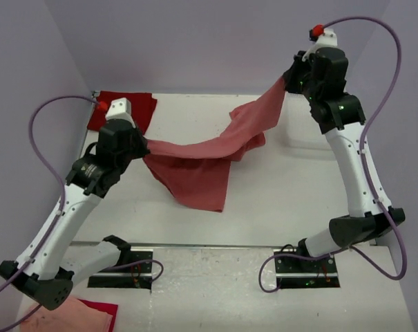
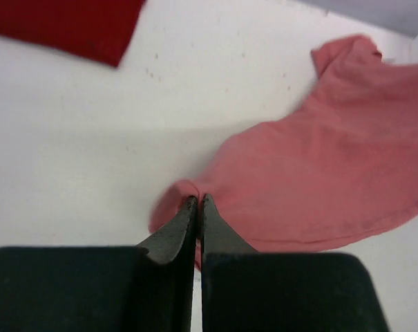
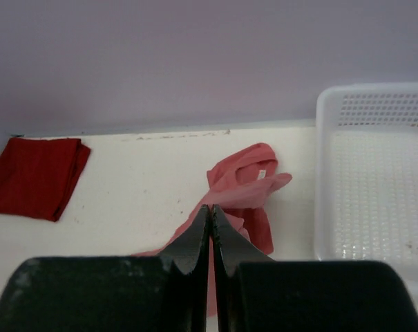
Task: Fold and stack the t-shirts
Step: Flatten out the tshirt
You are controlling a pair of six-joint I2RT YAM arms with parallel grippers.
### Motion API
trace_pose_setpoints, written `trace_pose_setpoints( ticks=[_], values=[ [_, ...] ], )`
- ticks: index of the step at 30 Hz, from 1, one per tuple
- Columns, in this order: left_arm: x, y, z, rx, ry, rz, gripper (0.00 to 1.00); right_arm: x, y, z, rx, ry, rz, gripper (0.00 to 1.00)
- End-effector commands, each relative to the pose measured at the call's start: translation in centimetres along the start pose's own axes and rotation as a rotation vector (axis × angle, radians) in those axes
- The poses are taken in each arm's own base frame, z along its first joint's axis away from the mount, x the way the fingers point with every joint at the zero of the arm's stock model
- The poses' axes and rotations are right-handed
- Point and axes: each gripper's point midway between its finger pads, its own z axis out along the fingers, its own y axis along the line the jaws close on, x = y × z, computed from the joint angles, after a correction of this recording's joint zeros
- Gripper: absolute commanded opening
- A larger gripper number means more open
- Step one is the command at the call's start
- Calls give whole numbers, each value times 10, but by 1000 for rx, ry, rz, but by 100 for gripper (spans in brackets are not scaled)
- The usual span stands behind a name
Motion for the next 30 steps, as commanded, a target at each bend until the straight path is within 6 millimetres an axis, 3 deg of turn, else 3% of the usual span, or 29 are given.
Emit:
trace_pose_setpoints(
  ticks=[1,2,6,9,10,12,13,16,18,20,22,30],
  values=[
    [-40,24,-45,-101,-84,45,0,-69,17,-62,-70,-135,-67,0],
    [-60,25,-60,-102,-141,30,0,-74,18,-73,-78,-137,-75,0],
    [-95,34,-95,-133,-242,27,0,-117,29,-132,-134,-251,-72,0],
    [-119,39,-120,-142,-332,8,0,-120,39,-161,-203,-264,-67,0],
    [-124,41,-127,-139,-355,3,0,-124,40,-182,-223,-295,-64,0],
    [-136,39,-140,-115,-400,-12,0,-127,43,-204,-253,-325,-67,0],
    [-140,38,-148,-96,-423,-21,0,-132,42,-228,-265,-364,-67,0],
    [-154,36,-170,-47,-491,-48,0,-141,44,-272,-314,-440,-80,0],
    [-168,33,-189,-1,-556,-63,0,-146,46,-313,-358,-514,-89,0],
    [-180,32,-218,62,-635,-82,0,-150,50,-353,-414,-574,-105,0],
    [-192,32,-243,105,-707,-87,0,-153,54,-379,-462,-627,-120,0],
    [-223,28,-324,256,-916,-45,0,-144,83,-503,-771,-874,-234,0]
  ],
)
